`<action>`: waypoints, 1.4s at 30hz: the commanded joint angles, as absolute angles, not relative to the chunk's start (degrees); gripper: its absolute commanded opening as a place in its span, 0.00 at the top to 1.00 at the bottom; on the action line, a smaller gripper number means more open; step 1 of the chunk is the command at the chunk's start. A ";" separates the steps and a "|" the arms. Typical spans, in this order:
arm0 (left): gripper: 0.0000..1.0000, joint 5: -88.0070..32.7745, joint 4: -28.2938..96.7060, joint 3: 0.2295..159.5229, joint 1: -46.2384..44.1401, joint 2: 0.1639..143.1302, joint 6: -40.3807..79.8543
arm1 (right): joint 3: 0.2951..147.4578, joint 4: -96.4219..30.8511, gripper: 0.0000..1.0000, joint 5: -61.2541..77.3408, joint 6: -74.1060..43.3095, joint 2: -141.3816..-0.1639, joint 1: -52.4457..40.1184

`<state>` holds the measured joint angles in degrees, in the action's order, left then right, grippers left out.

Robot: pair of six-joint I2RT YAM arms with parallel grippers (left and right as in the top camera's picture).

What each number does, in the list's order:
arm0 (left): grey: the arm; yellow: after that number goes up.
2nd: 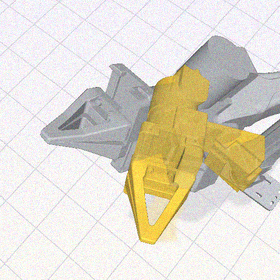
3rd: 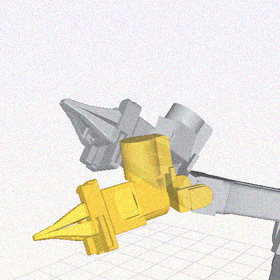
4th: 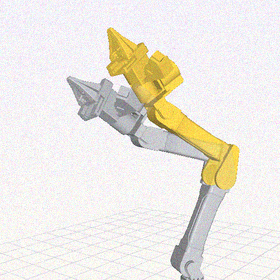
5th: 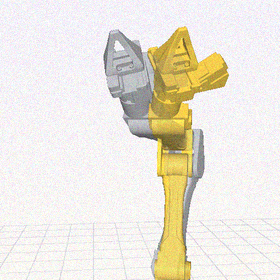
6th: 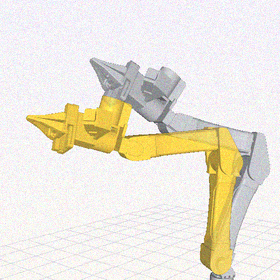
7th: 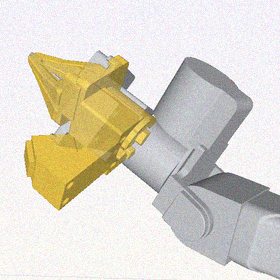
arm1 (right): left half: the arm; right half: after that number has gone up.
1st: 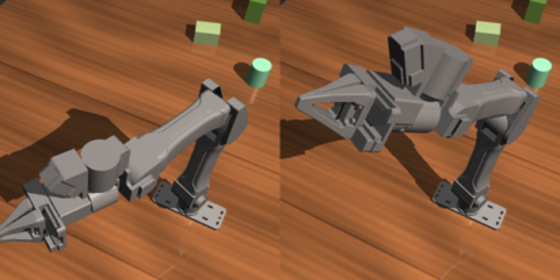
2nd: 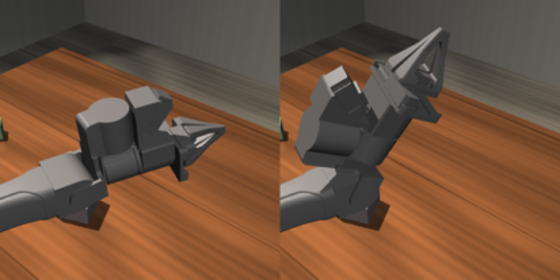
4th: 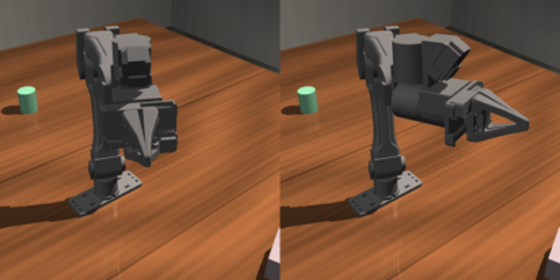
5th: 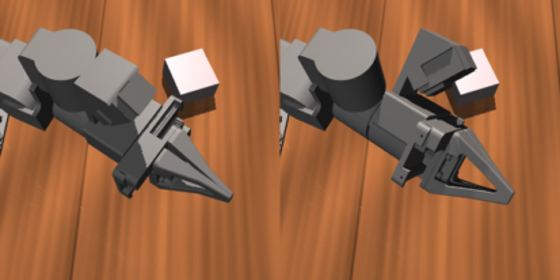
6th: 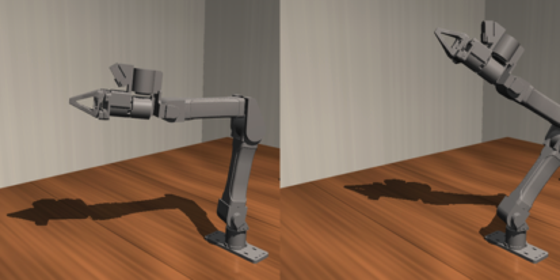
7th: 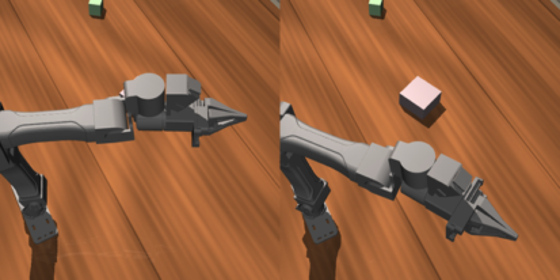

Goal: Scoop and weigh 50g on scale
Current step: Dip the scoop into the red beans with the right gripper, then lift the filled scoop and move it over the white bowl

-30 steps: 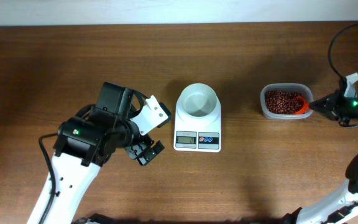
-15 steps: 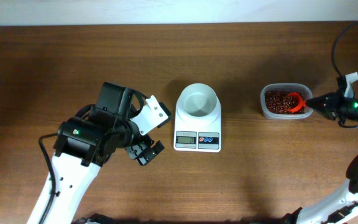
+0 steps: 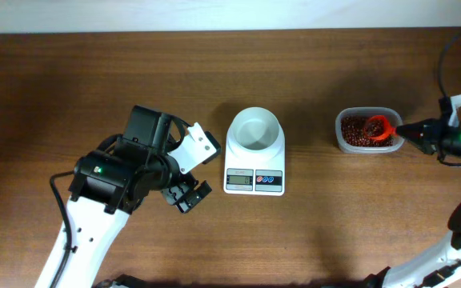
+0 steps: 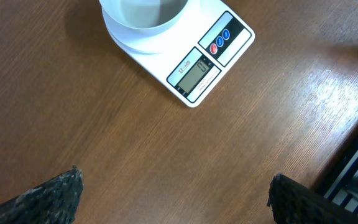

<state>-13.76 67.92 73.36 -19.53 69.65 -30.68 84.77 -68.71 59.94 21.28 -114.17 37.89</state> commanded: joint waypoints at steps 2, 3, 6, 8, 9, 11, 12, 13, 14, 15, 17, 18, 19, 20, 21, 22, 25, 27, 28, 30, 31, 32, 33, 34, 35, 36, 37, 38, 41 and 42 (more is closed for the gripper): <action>0.01 -14.81 67.83 74.08 -19.33 69.54 -31.77 | 84.44 -71.40 0.96 66.39 25.74 -114.78 38.35; 0.01 -14.81 67.83 74.08 -19.33 69.54 -31.77 | 84.44 -72.31 0.96 67.70 26.85 -114.78 38.33; 0.01 -14.81 67.81 74.08 -19.33 69.54 -31.77 | 84.44 -75.02 0.96 68.86 28.77 -114.78 38.26; 0.01 -14.81 67.83 74.08 -19.33 69.54 -31.77 | 84.44 -76.64 0.96 69.08 29.87 -114.78 37.82; 0.01 -14.81 67.83 74.08 -19.33 69.54 -31.77 | 84.44 -76.88 0.96 69.28 29.85 -114.78 37.06; 0.01 -14.81 67.83 74.08 -19.33 69.54 -31.77 | 84.44 -77.38 0.96 70.15 29.82 -114.78 34.85; 0.01 -14.81 67.81 74.08 -19.33 69.54 -31.77 | 84.44 -77.43 0.96 70.35 29.82 -114.78 33.26; 0.01 -14.81 67.83 74.08 -19.33 69.54 -31.77 | 84.44 -77.43 0.96 70.57 29.82 -114.78 31.22; 0.01 -14.81 67.83 74.08 -19.33 69.54 -31.77 | 84.44 -77.41 0.96 71.26 29.85 -114.78 29.76; 0.01 -14.81 67.83 74.08 -19.33 69.54 -31.77 | 84.44 -77.38 0.96 73.06 29.82 -114.78 27.68; 0.01 -14.81 67.83 74.08 -19.33 69.54 -31.77 | 84.44 -77.21 0.96 74.85 29.82 -114.78 24.29; 0.01 -14.81 67.83 74.08 -19.33 69.54 -31.77 | 84.44 -77.12 0.96 74.87 29.82 -114.78 22.44; 0.01 -14.81 67.83 74.08 -19.33 69.54 -31.77 | 84.44 -77.12 0.96 74.85 29.82 -114.78 20.67; 0.01 -14.81 67.83 74.08 -19.33 69.54 -31.77 | 84.44 -76.99 0.96 75.07 29.82 -114.78 17.69; 0.01 -14.81 67.83 74.08 -19.33 69.54 -31.77 | 84.44 -76.88 0.96 75.35 29.82 -114.78 16.27; 0.01 -14.81 67.83 74.08 -19.33 69.54 -31.77 | 84.44 -76.47 0.96 75.79 29.80 -114.78 14.79; 0.01 -14.81 67.81 74.08 -19.33 69.54 -31.77 | 84.44 -75.18 0.96 78.32 29.78 -114.78 9.98; 0.01 -14.81 67.83 74.08 -19.33 69.54 -31.77 | 84.44 -74.35 0.96 79.37 29.76 -114.78 7.35; 0.01 -14.81 67.83 74.08 -19.33 69.54 -31.77 | 84.44 -73.73 0.96 79.40 29.58 -114.78 6.33; 0.01 -14.81 67.83 74.08 -19.33 69.54 -31.77 | 84.44 -72.14 0.96 79.35 29.58 -114.78 4.40; 0.01 -14.81 67.83 74.08 -19.33 69.54 -31.77 | 84.44 -71.48 0.96 79.35 29.56 -114.78 3.88; 0.01 -14.81 67.83 74.08 -19.33 69.54 -31.77 | 84.44 -70.63 0.96 79.33 29.56 -114.78 3.33; 0.01 -14.81 67.83 74.08 -19.33 69.54 -31.77 | 84.44 -70.24 0.96 79.33 29.56 -114.78 3.20; 0.01 -14.81 67.83 74.08 -19.33 69.54 -31.77 | 84.44 -69.54 0.96 79.33 29.56 -114.78 3.07; 0.01 -14.81 67.83 74.08 -19.33 69.54 -31.77 | 84.44 -69.12 0.96 79.33 29.56 -114.78 3.05; 0.01 -14.81 67.81 74.08 -19.33 69.54 -31.77 | 84.44 -68.01 0.96 79.29 29.56 -114.78 3.01; 0.01 -14.81 67.83 74.08 -19.33 69.54 -31.77 | 84.44 -66.98 0.96 79.26 29.56 -114.78 3.01; 0.01 -14.81 67.81 74.08 -19.33 69.54 -31.77 | 84.44 -66.02 0.96 79.07 29.56 -114.78 3.01; 0.01 -14.81 67.81 74.08 -19.33 69.54 -31.77 | 84.44 -64.16 0.96 78.85 29.56 -114.78 3.01; 0.01 -14.81 67.83 74.08 -19.33 69.54 -31.77 | 84.44 -63.51 0.96 78.63 29.56 -114.78 3.01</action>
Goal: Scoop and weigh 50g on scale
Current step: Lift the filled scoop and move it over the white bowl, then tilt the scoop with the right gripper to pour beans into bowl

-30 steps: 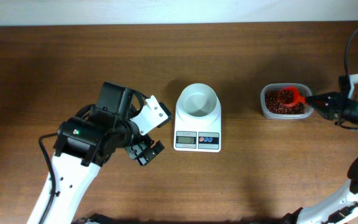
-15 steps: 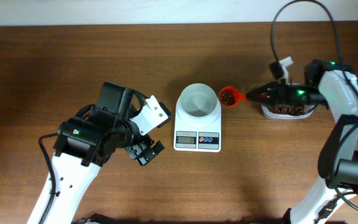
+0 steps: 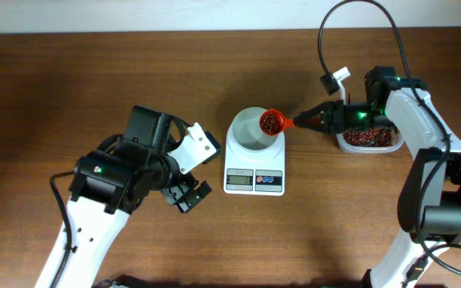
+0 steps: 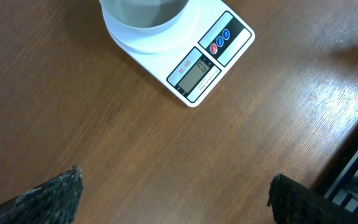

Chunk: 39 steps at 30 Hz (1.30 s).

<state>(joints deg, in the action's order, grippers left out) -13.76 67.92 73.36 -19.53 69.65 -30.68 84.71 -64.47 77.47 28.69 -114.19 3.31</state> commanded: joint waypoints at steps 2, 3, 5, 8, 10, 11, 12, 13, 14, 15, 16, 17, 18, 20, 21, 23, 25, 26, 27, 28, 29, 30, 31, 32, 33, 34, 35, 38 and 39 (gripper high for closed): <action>0.01 -14.81 67.83 74.08 -19.33 69.54 -31.77 | 84.44 -62.06 0.96 77.54 29.56 -114.78 2.90; 0.01 -14.81 67.83 74.08 -19.33 69.54 -31.77 | 84.44 -61.36 0.96 76.53 29.56 -114.78 2.70; 0.01 -14.81 67.83 74.08 -19.33 69.54 -31.77 | 84.44 -59.90 0.96 73.36 29.56 -114.78 1.78; 0.01 -14.81 67.83 74.08 -19.33 69.54 -31.77 | 84.44 -57.39 0.96 69.56 29.56 -114.78 0.71; 0.01 -14.81 67.83 74.08 -19.33 69.54 -31.77 | 84.44 -56.40 0.96 69.56 29.56 -114.78 0.71; 0.01 -14.81 67.83 74.08 -19.33 69.54 -31.77 | 84.44 -56.03 0.96 69.56 29.56 -114.78 0.71; 0.01 -14.81 67.83 74.08 -19.33 69.54 -31.77 | 84.44 -55.83 0.96 69.56 29.58 -114.78 0.69; 0.01 -14.81 67.83 74.08 -19.33 69.54 -31.77 | 84.44 -55.83 0.96 69.58 29.58 -114.78 0.64; 0.01 -14.81 67.83 74.08 -19.33 69.54 -31.77 | 84.44 -55.96 0.96 69.58 29.58 -114.78 0.64; 0.01 -14.81 67.83 74.08 -19.33 69.54 -31.77 | 84.44 -56.07 0.96 69.60 29.61 -114.78 0.64; 0.01 -14.81 67.83 74.08 -19.33 69.54 -31.77 | 84.44 -55.61 0.96 69.58 29.61 -114.78 0.64; 0.01 -14.81 67.83 74.08 -19.33 69.54 -31.77 | 84.44 -53.98 0.96 69.56 29.56 -114.78 0.64; 0.01 -14.81 67.83 74.08 -19.33 69.54 -31.77 | 84.44 -52.86 0.96 69.56 29.21 -114.78 0.64; 0.01 -14.81 67.83 74.08 -19.33 69.54 -31.77 | 84.44 -52.73 0.96 69.91 28.49 -114.78 0.58; 0.01 -14.81 67.83 74.08 -19.33 69.54 -31.77 | 84.44 -52.77 0.96 69.69 28.56 -114.78 0.36; 0.01 -14.81 67.83 74.08 -19.33 69.54 -31.77 | 84.44 -50.50 0.96 67.40 25.69 -114.78 0.27; 0.01 -14.81 67.81 74.08 -19.33 69.54 -31.77 | 84.44 -50.30 0.96 68.64 25.10 -114.78 -0.10; 0.01 -14.81 67.83 74.08 -19.33 69.54 -31.77 | 84.44 -49.67 0.96 68.31 25.02 -114.78 -0.43; 0.01 -14.81 67.83 74.08 -19.33 69.54 -31.77 | 84.44 -48.47 0.96 67.55 23.46 -114.78 -0.71; 0.01 -14.81 67.83 74.08 -19.33 69.54 -31.77 | 84.44 -48.05 0.96 67.35 22.02 -114.78 -0.82; 0.01 -14.81 67.83 74.08 -19.33 69.54 -31.77 | 84.44 -48.16 0.96 67.94 22.26 -114.78 -1.02; 0.01 -14.81 67.81 74.08 -19.33 69.54 -31.77 | 84.44 -47.70 0.96 67.68 22.22 -114.78 -1.56; 0.01 -14.81 67.83 74.08 -19.33 69.54 -31.77 | 84.44 -46.44 0.96 65.52 20.56 -114.78 -1.93; 0.01 -14.81 67.83 74.08 -19.33 69.54 -31.77 | 84.44 -45.34 0.96 64.29 17.06 -114.78 -2.31; 0.01 -14.81 67.83 74.08 -19.33 69.54 -31.77 | 84.44 -45.67 0.96 67.09 18.81 -114.67 -2.31; 0.01 -14.81 67.83 74.08 -19.33 69.54 -31.77 | 84.44 -45.98 0.96 68.12 20.60 -114.67 -2.31; 0.01 -14.81 67.83 74.08 -19.33 69.54 -31.77 | 84.44 -45.23 0.96 67.07 20.03 -114.67 -2.31; 0.01 -14.81 67.83 74.08 -19.33 69.54 -31.77 | 84.44 -45.67 0.96 68.64 20.93 -114.08 -2.31; 0.01 -14.81 67.83 74.08 -19.33 69.54 -31.77 | 84.44 -45.39 0.96 67.77 20.86 -113.82 -2.31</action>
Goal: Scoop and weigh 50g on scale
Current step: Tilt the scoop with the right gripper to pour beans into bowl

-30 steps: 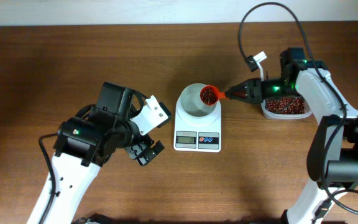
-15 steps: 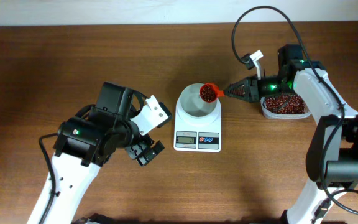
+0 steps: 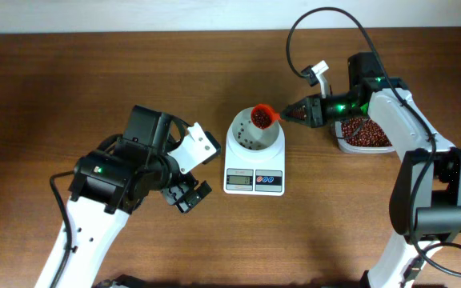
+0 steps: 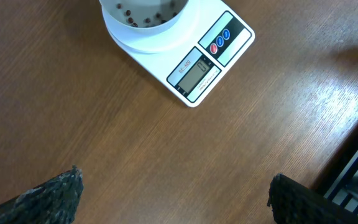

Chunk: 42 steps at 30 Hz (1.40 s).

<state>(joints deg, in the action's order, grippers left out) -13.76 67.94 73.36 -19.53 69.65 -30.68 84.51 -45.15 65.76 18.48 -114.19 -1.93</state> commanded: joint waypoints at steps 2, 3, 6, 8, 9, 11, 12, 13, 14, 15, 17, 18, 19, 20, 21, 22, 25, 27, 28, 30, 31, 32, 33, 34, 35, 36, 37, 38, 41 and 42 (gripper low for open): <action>0.01 -14.81 67.83 74.08 -19.33 69.54 -31.77 | 84.44 -45.32 0.96 64.97 18.00 -113.82 -2.31; 0.01 -14.81 67.83 74.08 -19.33 69.54 -31.77 | 84.44 -47.24 0.96 66.70 22.48 -113.58 -2.57; 0.01 -14.81 67.83 74.08 -19.33 69.54 -31.77 | 84.47 -44.77 0.96 62.85 15.75 -113.54 -2.61; 0.01 -14.81 67.83 74.08 -19.33 69.54 -31.77 | 84.49 -44.80 0.96 66.02 20.01 -112.88 -2.79; 0.01 -14.81 67.83 74.08 -19.33 69.54 -31.77 | 84.51 -42.98 0.96 64.25 15.18 -112.88 -2.76; 0.01 -14.81 67.83 74.08 -19.33 69.54 -31.77 | 84.53 -44.88 0.96 70.06 22.48 -112.36 -2.96; 0.01 -14.81 67.83 74.08 -19.33 69.54 -31.77 | 84.55 -43.62 0.96 68.20 21.08 -112.12 -3.11; 0.01 -14.81 67.83 74.08 -19.33 69.54 -31.77 | 84.55 -42.13 0.96 64.45 16.25 -112.12 -3.14; 0.01 -14.81 67.83 74.08 -19.33 69.54 -31.77 | 84.55 -42.72 0.96 62.43 14.98 -112.09 -3.14; 0.01 -14.81 67.83 74.08 -19.33 69.54 -31.77 | 84.55 -44.99 0.96 65.52 20.82 -111.74 -3.16; 0.01 -14.81 67.83 74.08 -19.33 69.54 -31.77 | 84.55 -43.79 0.96 59.72 15.03 -111.66 -2.98; 0.01 -14.81 67.83 74.08 -19.33 69.54 -31.77 | 84.55 -44.38 0.96 60.80 15.05 -111.63 -3.01; 0.01 -14.81 67.83 74.08 -19.33 69.54 -31.77 | 84.55 -45.45 0.96 65.43 19.88 -111.37 -3.18; 0.01 -14.81 67.83 74.08 -19.33 69.54 -31.77 | 84.58 -44.71 0.96 67.16 21.80 -111.35 -3.38; 0.01 -14.81 67.83 74.08 -19.33 69.54 -31.77 | 84.58 -42.19 0.96 62.33 14.31 -111.35 -3.36; 0.01 -14.81 67.83 74.08 -19.33 69.54 -31.77 | 84.58 -42.04 0.96 61.87 12.80 -111.33 -3.38; 0.01 -14.81 67.83 74.08 -19.33 69.54 -31.77 | 84.58 -41.28 0.96 62.54 13.72 -111.04 -3.36; 0.01 -14.81 67.83 74.08 -19.33 69.54 -31.77 | 84.58 -41.65 0.96 61.73 11.49 -111.02 -3.38; 0.01 -14.81 67.83 74.08 -19.33 69.54 -31.77 | 84.58 -42.39 0.96 66.87 16.86 -111.02 -3.38; 0.01 -14.81 67.81 74.08 -19.33 69.54 -31.77 | 84.58 -41.04 0.96 59.40 9.15 -111.02 -3.38; 0.01 -14.81 67.83 74.08 -19.33 69.54 -31.77 | 84.58 -42.54 0.96 65.10 14.87 -110.98 -3.42; 0.01 -14.81 67.83 74.08 -19.33 69.54 -31.77 | 84.58 -43.29 0.96 68.73 20.47 -110.96 -3.42; 0.01 -14.81 67.83 74.08 -19.33 69.54 -31.77 | 84.58 -41.89 0.96 63.79 16.21 -110.98 -3.40; 0.01 -14.81 67.81 74.08 -19.33 69.54 -31.77 | 84.58 -41.95 0.96 63.48 13.52 -110.96 -3.38; 0.01 -14.81 67.83 74.08 -19.33 69.54 -31.77 | 84.58 -43.13 0.96 68.60 18.85 -110.91 -3.42; 0.01 -14.81 67.83 74.08 -19.33 69.54 -31.77 | 84.58 -42.28 0.96 66.85 18.92 -110.93 -3.42; 0.01 -14.81 67.83 74.08 -19.33 69.54 -31.77 | 84.58 -41.30 0.96 58.37 10.35 -110.93 -3.42; 0.01 -14.81 67.81 74.08 -19.33 69.54 -31.77 | 84.58 -42.26 0.96 61.98 12.34 -110.83 -3.42; 0.01 -14.81 67.83 74.08 -19.33 69.54 -31.77 | 84.58 -40.66 0.96 61.76 11.07 -110.83 -3.42; 0.01 -14.81 67.83 74.08 -19.33 69.54 -31.77 | 84.58 -40.73 0.96 59.51 8.08 -110.83 -3.42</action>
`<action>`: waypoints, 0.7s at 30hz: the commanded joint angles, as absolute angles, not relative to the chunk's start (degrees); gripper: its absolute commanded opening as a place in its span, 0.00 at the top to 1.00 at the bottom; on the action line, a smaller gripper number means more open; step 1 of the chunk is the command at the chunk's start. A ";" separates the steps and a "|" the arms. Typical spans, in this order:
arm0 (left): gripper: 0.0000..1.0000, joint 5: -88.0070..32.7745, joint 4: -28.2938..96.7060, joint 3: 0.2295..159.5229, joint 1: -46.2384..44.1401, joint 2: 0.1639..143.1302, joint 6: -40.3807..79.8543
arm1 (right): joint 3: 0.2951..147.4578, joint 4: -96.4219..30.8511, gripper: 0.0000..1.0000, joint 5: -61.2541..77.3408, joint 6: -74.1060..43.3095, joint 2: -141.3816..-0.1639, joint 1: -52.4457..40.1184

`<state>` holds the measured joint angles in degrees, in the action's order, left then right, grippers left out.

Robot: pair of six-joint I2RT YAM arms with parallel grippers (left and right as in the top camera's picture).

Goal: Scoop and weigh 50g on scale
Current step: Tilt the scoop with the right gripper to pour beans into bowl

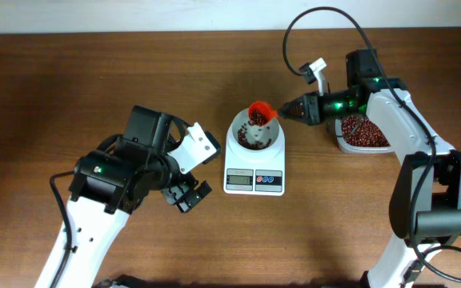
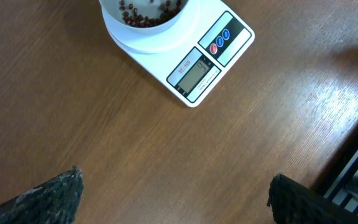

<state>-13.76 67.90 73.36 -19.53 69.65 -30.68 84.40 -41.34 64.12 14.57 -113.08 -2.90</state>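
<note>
A white digital scale (image 1: 254,178) (image 2: 211,57) sits mid-table with a white bowl (image 1: 254,134) (image 2: 143,14) on it, now holding a heap of dark red beans. An orange scoop (image 1: 259,111) is tipped steeply over the bowl's far rim, and my right gripper (image 1: 288,111) is shut on its handle. A clear tub of red beans (image 1: 366,131) stands to the right, partly under the right arm. My left gripper (image 1: 187,194) (image 2: 174,193) is open over bare wood, left of the scale, with nothing between its fingers.
The table's back edge meets a white wall at the top of the overhead view. A black cable (image 1: 318,24) loops above the right arm. At the lower right of the left wrist view a dark frame shows past the table edge.
The scoop has tipped further over the bowl and more beans lie in it. The scale's reading has changed. My left gripper has not moved.
First my right gripper held the loaded scoop in the bean tub at the right. Then the full scoop was over the bowl's right rim. Then it was tilted, with a few beans in the bowl. Now a heap lies there. The left arm stayed still.
</note>
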 commanded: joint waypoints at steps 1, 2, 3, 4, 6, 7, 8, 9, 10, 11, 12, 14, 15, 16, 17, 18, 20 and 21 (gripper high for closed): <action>0.01 -14.81 67.83 74.08 -19.33 69.54 -31.77 | 84.58 -41.74 0.96 65.52 13.10 -110.83 -3.42; 0.01 -14.81 67.83 74.08 -19.33 69.54 -31.77 | 84.58 -41.47 0.96 67.22 15.59 -110.83 -3.42; 0.01 -14.81 67.83 74.08 -19.33 69.54 -31.77 | 84.58 -41.15 0.96 63.33 12.67 -110.83 -3.40; 0.01 -14.81 67.83 74.08 -19.33 69.54 -31.77 | 84.58 -41.32 0.96 62.57 11.09 -110.83 -3.38; 0.01 -14.81 67.83 74.08 -19.33 69.54 -31.77 | 84.58 -41.56 0.96 62.98 11.09 -110.83 -3.42; 0.01 -14.81 67.83 74.08 -19.33 69.54 -31.77 | 84.58 -41.60 0.96 63.00 11.09 -110.83 -3.42; 0.01 -14.81 67.83 74.08 -19.33 69.54 -31.77 | 84.58 -41.78 0.96 63.22 11.09 -110.83 -3.42; 0.01 -14.81 67.83 74.08 -19.33 69.54 -31.77 | 84.58 -41.85 0.96 64.12 11.09 -110.83 -3.42; 0.01 -14.81 67.81 74.08 -19.33 69.54 -31.77 | 84.58 -41.82 0.96 65.10 11.09 -110.83 -3.42; 0.01 -14.81 67.83 74.08 -19.33 69.54 -31.77 | 84.58 -41.78 0.96 65.17 11.09 -110.83 -3.42; 0.01 -14.81 67.83 74.08 -19.33 69.54 -31.77 | 84.58 -41.80 0.96 65.17 11.09 -110.83 -3.42; 0.01 -14.81 67.83 74.08 -19.33 69.54 -31.77 | 84.58 -41.80 0.96 65.17 11.09 -110.83 -3.42; 0.01 -14.81 67.83 74.08 -19.33 69.54 -31.77 | 84.58 -41.80 0.96 65.17 11.09 -110.83 -3.42; 0.01 -14.81 67.83 74.08 -19.33 69.54 -31.77 | 84.58 -41.74 0.96 65.12 11.11 -110.83 -3.42; 0.01 -14.81 67.83 74.08 -19.33 69.54 -31.77 | 84.58 -41.74 0.96 65.14 11.09 -110.83 -3.42; 0.01 -14.81 67.81 74.08 -19.33 69.54 -31.77 | 84.58 -41.80 0.96 65.14 11.09 -110.83 -3.42; 0.01 -14.81 67.83 74.08 -19.33 69.54 -31.77 | 84.58 -42.04 0.96 65.12 11.09 -110.83 -3.42; 0.01 -14.81 67.83 74.08 -19.33 69.54 -31.77 | 84.58 -41.98 0.96 65.10 11.09 -110.83 -3.42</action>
<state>-13.76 67.92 73.36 -19.53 69.65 -30.70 84.40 -41.95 63.46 10.83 -113.08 -2.90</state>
